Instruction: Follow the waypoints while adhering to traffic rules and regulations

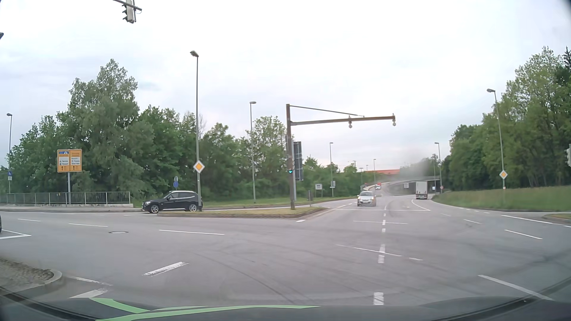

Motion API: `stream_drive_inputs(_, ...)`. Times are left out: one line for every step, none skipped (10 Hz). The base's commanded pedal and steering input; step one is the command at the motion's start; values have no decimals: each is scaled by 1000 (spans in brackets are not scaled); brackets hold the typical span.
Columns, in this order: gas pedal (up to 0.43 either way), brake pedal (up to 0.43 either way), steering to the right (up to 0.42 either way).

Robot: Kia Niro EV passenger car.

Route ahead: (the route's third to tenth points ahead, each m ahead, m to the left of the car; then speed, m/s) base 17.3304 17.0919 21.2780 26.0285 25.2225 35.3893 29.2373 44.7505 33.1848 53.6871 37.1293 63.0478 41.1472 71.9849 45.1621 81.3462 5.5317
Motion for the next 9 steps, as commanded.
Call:
stream_drive_inputs(130,0,-274)
stream_drive_inputs(130,0,-285)
stream_drive_inputs(130,0,-297)
stream_drive_inputs(130,0,-304)
stream_drive_inputs(130,0,-310)
stream_drive_inputs(130,0,-312)
stream_drive_inputs(130,0,-316)
stream_drive_inputs(130,0,-321)
stream_drive_inputs(130,0,-324)
